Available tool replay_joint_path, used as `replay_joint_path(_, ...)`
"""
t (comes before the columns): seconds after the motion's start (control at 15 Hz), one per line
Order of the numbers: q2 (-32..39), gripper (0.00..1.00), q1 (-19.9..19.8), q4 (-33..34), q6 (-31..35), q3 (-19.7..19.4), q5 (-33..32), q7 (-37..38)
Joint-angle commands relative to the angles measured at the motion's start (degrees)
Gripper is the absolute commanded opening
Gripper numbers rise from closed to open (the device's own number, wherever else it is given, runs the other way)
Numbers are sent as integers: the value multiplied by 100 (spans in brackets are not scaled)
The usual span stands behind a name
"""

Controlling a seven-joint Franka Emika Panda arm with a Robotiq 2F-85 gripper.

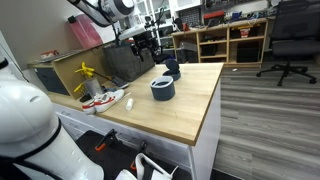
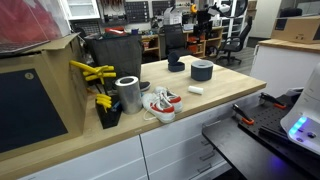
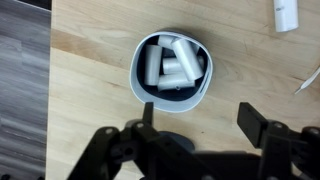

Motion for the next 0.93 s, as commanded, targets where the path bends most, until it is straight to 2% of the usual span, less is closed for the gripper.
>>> replay_joint_path(0.0, 0, 86, 68, 7, -10, -67, 0, 1)
replay_joint_path(0.67, 0, 86, 68, 7, -10, -67, 0, 1)
replay_joint_path(0.73, 0, 97, 68, 7, -10, -67, 0, 1)
replay_joint_path(0.87, 101, 100, 75, 122, 44, -61, -39, -137)
